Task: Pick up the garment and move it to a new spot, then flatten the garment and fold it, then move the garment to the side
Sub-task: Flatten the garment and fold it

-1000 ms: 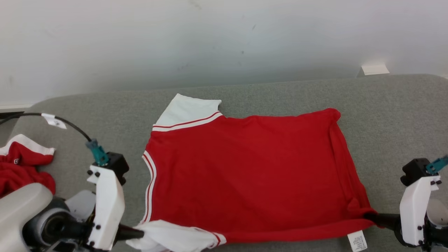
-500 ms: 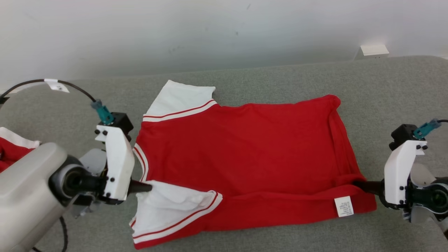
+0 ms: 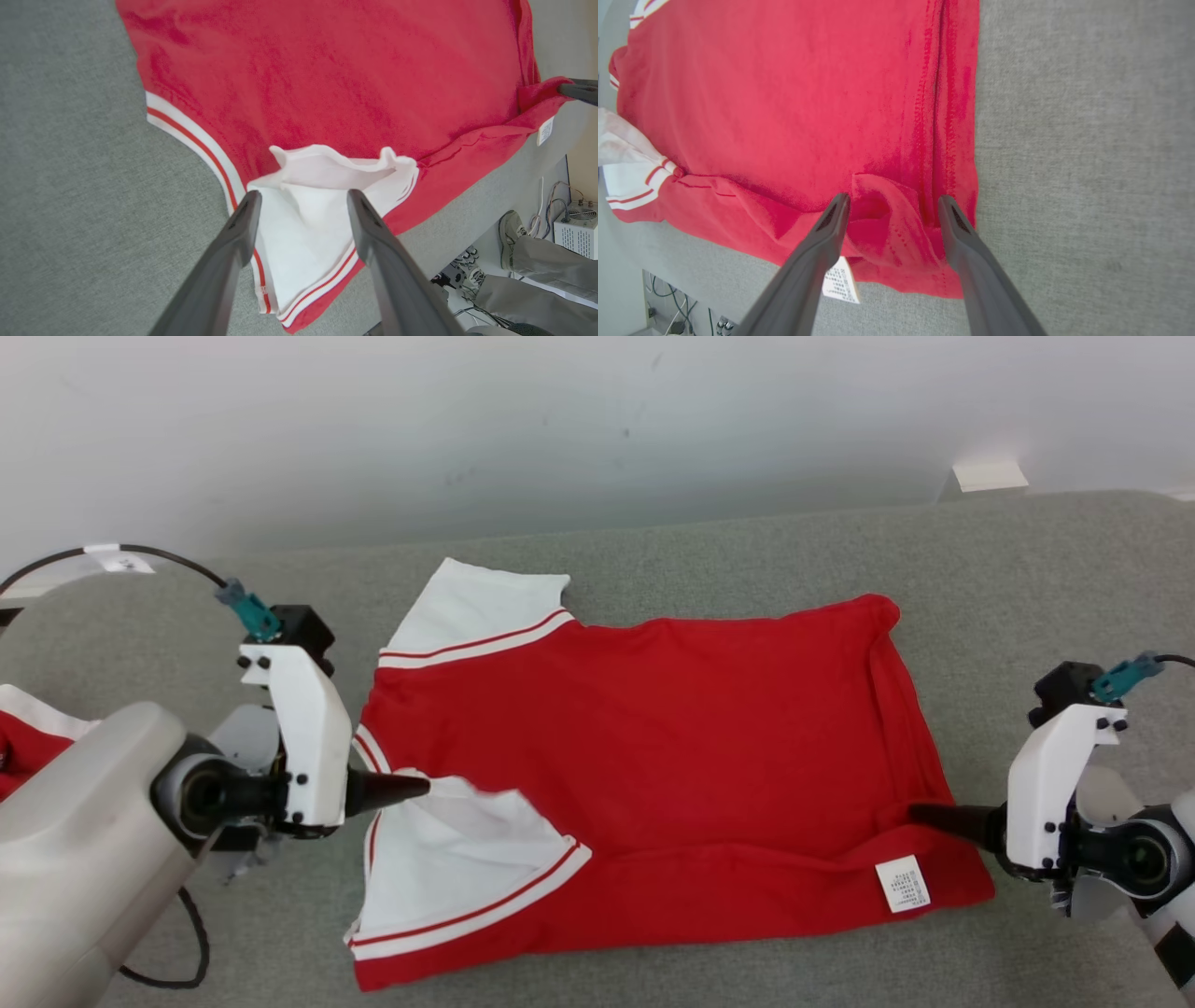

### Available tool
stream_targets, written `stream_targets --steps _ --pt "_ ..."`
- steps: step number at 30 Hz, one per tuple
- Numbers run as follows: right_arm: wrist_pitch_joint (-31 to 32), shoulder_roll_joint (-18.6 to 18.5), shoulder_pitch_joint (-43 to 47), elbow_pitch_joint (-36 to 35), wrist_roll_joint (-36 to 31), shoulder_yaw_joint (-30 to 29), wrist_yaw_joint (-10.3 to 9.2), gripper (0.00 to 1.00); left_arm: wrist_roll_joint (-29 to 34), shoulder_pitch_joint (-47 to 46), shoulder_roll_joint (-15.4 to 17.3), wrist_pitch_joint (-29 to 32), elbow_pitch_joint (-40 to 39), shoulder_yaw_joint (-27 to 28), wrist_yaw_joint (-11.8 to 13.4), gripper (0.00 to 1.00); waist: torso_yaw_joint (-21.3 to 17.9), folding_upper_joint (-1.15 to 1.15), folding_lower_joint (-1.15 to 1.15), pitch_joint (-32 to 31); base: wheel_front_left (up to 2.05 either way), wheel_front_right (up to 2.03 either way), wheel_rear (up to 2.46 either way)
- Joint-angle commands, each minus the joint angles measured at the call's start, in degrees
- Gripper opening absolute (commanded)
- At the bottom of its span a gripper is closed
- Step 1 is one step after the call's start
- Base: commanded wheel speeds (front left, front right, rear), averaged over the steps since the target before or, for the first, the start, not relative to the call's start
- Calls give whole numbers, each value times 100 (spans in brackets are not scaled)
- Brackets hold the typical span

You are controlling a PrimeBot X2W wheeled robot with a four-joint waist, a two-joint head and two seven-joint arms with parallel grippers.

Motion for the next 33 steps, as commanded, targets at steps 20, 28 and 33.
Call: stream_targets --steps 20,28,33 --pt "-4661 -180 1225 -1447 -1515 -1397 1 100 1667 837 167 -4481 -524 573 544 100 236 0 -1 -579 0 0 0" --pt "-6015 304 2236 -2229 -2624 -2219 1 100 2142 1672 207 -5979 -1354 1071 1610 100 340 0 -1 -651 0 0 0" --pt "-6295 740 2943 -2790 -3278 -2772 1 100 2623 2507 34 -6064 -2200 1881 2128 100 390 0 -1 -595 0 0 0"
